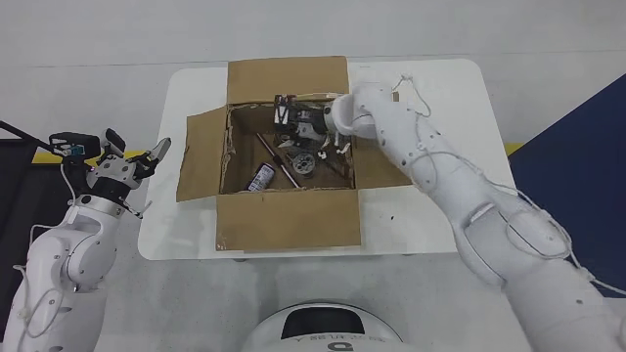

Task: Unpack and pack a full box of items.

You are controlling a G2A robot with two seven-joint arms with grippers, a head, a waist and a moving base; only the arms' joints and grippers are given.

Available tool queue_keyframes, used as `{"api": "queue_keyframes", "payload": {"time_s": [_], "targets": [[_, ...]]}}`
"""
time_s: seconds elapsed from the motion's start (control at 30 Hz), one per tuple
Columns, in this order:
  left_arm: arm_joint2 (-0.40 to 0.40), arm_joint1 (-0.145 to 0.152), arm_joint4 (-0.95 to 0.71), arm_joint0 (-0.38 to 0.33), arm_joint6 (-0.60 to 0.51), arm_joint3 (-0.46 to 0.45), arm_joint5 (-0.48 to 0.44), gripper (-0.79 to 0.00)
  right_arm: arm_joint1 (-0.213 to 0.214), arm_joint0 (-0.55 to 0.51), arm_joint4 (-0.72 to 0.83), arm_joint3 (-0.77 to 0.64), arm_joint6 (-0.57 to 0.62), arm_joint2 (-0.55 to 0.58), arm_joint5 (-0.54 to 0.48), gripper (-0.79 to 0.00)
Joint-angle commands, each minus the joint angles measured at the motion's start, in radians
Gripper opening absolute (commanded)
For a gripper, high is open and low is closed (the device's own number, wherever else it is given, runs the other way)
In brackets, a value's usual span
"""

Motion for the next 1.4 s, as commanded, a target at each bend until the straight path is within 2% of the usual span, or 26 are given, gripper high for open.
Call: {"api": "queue_keyframes", "payload": {"time_s": [0.0, 0.17, 0.37, 0.7, 0.77, 1.03, 1.17, 1.37], "targets": [[0.0, 0.0, 0.0, 0.0, 0.0, 0.0, 0.0, 0.0, 0.053, -0.07, -0.03, -0.129, -0.03, 0.084, -0.035, -0.785], [0.0, 0.0, 0.0, 0.0, 0.0, 0.0, 0.0, 0.0, 0.149, -0.263, -0.055, -0.407, -0.024, 0.277, -0.113, -0.785], [0.0, 0.0, 0.0, 0.0, 0.0, 0.0, 0.0, 0.0, 0.205, -0.397, -0.003, -0.591, -0.007, 0.387, -0.116, -0.785], [0.0, 0.0, 0.0, 0.0, 0.0, 0.0, 0.0, 0.0, 0.212, -0.414, 0.025, -0.602, -0.009, 0.403, -0.116, -0.785], [0.0, 0.0, 0.0, 0.0, 0.0, 0.0, 0.0, 0.0, 0.217, -0.433, 0.078, -0.616, -0.068, 0.424, -0.116, -0.785], [0.0, 0.0, 0.0, 0.0, 0.0, 0.0, 0.0, 0.0, 0.306, -0.648, 0.092, -0.736, -0.262, 0.754, -0.116, -0.785], [0.0, 0.0, 0.0, 0.0, 0.0, 0.0, 0.0, 0.0, 0.333, -0.728, 0.106, -0.685, -0.31, 0.912, -0.113, -0.785], [0.0, 0.0, 0.0, 0.0, 0.0, 0.0, 0.0, 0.0, 0.354, -0.804, 0.175, -0.585, -0.286, 1.067, -0.071, -0.785]]}}
